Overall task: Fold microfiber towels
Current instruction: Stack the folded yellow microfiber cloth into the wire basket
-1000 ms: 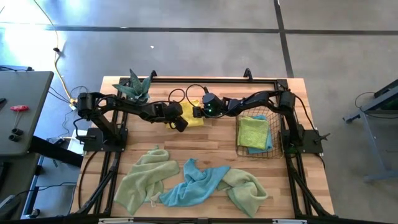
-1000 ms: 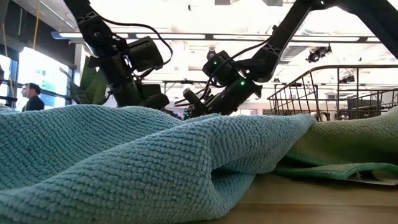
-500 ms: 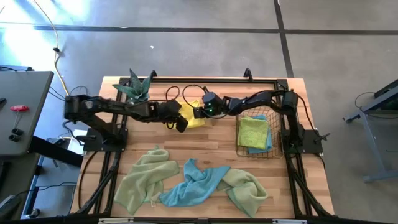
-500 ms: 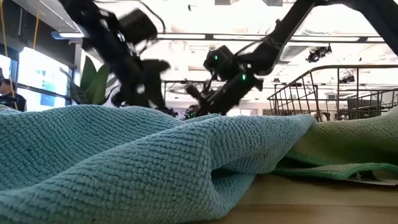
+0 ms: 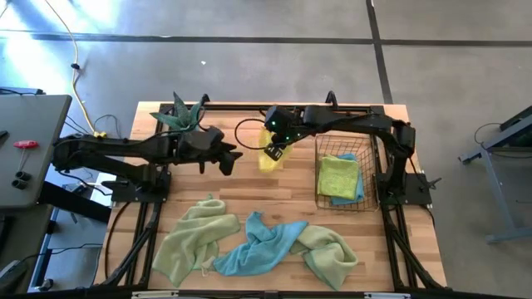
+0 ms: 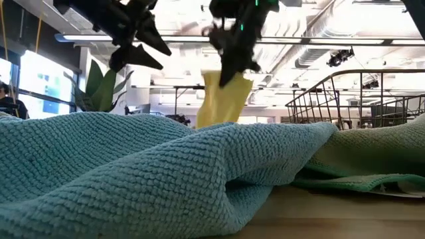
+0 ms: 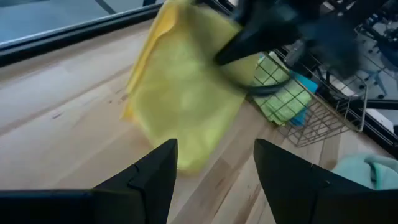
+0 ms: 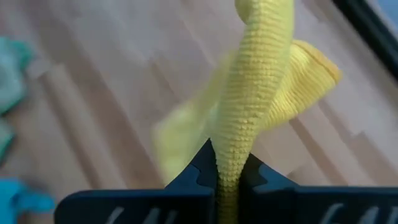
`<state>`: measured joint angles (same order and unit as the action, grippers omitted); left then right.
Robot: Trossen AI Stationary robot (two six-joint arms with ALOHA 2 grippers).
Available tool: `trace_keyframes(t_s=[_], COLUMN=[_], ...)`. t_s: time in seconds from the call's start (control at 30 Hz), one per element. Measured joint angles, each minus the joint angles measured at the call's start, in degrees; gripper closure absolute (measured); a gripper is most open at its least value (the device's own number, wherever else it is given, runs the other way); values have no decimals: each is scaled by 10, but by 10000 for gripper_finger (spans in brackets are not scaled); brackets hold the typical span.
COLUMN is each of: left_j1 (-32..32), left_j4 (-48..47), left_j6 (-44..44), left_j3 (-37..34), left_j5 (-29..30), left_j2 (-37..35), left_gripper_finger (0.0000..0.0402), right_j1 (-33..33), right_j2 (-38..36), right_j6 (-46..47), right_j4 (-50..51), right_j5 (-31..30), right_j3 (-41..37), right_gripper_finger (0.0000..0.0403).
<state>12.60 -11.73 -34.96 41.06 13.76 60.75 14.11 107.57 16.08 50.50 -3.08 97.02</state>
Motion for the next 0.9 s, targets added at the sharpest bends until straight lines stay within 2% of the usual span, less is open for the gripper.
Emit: trace_keyframes(t_s=[0.13,0.23,0.27,0.37,0.4,0.43,0.47,0.53,0.6,0.63,0.7,0.73,0.77,0.87,0.9], left_j1=[-1,-1,-1,-1,-1,-1,-1,-1,1,2,2,2,2,3,3], left_j4=[-24,-39,-42,-51,-53,-53,-52,-51,-50,-51,-51,-52,-51,-50,-50], left_j6=[0,0,0,0,2,5,9,16,27,30,32,33,36,41,45], left_j3=[0,0,0,0,0,0,0,0,0,0,0,0,0,0,0], left_j5=[4,4,5,10,13,15,17,18,19,19,19,19,19,19,19], left_j2=[-7,-7,-7,-7,-7,-7,-7,-7,-7,-7,-7,-7,-7,-7,-7], left_gripper_finger=[200,200,200,200,200,200,200,200,200,200,200,200,200,200,200], right_j1=[-11,-16,-19,-33,-34,-33,-32,-34,-42,-45,-46,-46,-44,-44,-45], right_j2=[-1,-1,-1,-2,-2,-2,-5,-17,-29,-40,-53,-59,-71,-96,-97], right_j6=[-61,-73,-62,-10,9,16,12,-11,-9,2,47,68,72,53,56], right_j4=[91,167,203,347,390,406,395,379,354,356,410,402,387,362,371], right_j5=[54,83,58,-114,-142,-134,-98,11,62,54,-39,-83,-92,-18,-12], right_j3=[105,189,219,297,318,337,350,369,381,372,361,353,336,315,316], right_gripper_finger=[402,402,403,403,403,403,403,403,403,403,403,403,403,403,403])
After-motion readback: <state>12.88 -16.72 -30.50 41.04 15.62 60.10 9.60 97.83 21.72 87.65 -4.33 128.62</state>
